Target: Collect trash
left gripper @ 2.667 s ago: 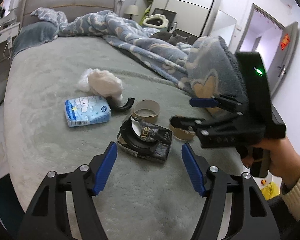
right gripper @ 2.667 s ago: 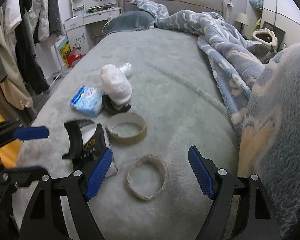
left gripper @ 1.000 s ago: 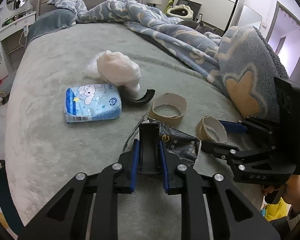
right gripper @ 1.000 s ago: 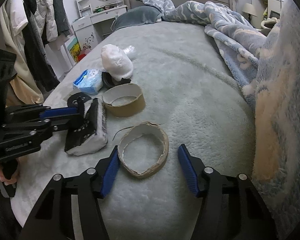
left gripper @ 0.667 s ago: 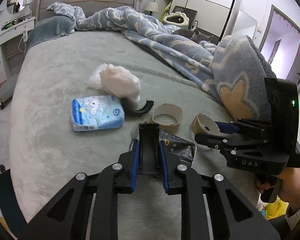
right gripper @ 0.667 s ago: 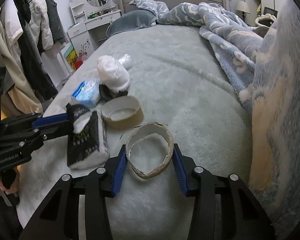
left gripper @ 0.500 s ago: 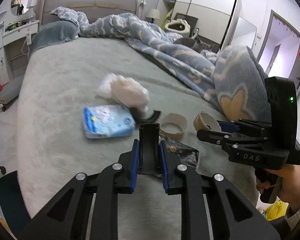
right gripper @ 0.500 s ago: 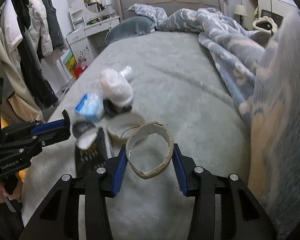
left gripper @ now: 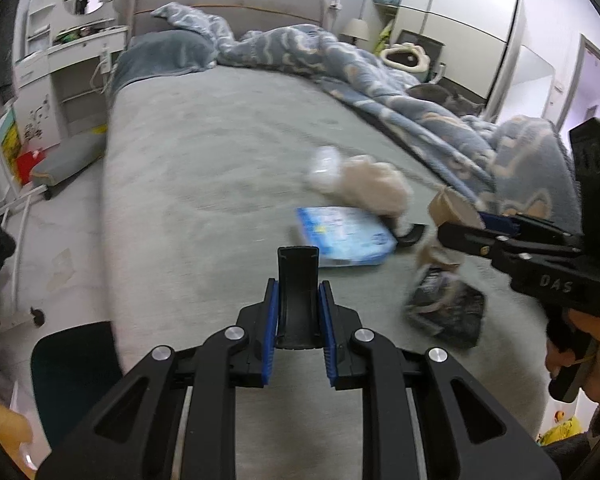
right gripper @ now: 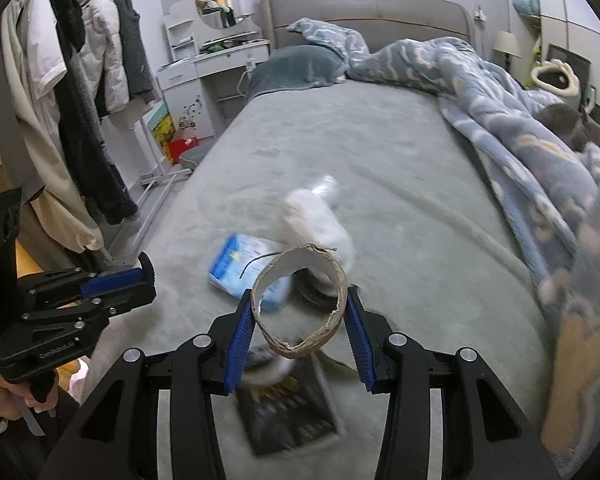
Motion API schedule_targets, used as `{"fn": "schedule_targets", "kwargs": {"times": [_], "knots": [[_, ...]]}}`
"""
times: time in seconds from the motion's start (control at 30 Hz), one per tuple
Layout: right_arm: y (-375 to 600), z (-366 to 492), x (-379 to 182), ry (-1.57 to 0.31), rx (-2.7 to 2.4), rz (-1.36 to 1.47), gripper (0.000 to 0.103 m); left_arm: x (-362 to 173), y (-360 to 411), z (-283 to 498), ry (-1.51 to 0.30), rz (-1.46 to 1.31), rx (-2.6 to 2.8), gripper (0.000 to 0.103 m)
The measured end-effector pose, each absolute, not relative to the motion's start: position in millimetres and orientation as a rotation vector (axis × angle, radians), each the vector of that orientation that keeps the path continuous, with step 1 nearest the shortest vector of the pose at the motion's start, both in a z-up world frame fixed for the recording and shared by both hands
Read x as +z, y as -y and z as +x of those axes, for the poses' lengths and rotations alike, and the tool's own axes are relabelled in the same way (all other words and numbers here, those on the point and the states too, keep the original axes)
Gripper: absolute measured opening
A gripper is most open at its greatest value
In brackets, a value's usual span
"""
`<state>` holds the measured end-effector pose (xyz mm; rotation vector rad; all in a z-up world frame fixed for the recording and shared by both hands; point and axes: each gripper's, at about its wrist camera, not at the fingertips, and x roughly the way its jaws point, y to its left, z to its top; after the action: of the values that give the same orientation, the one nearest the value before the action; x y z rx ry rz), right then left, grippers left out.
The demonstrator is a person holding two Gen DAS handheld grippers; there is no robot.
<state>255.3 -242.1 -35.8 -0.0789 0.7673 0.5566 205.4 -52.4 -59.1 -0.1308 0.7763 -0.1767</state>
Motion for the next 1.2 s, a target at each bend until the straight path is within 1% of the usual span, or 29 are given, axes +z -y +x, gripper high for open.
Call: {"fn": "schedule_targets", "kwargs": {"times": [0.27, 0.73, 1.2], "knots": [[192, 260, -30, -0.767, 0.600, -0.116, 0.045, -66, 0, 202, -0.825, -0.166, -0.087, 0.022], [100, 257, -30, -0.786, 0.726, -0.164, 0.045, -93, -91, 189, -0.955, -0.229, 0.066, 0.022], [18, 242, -30, -0.805, 0.857, -0.196, 0.045, -122, -155, 170, -1.100, -0.289, 0.161, 0.022]]}}
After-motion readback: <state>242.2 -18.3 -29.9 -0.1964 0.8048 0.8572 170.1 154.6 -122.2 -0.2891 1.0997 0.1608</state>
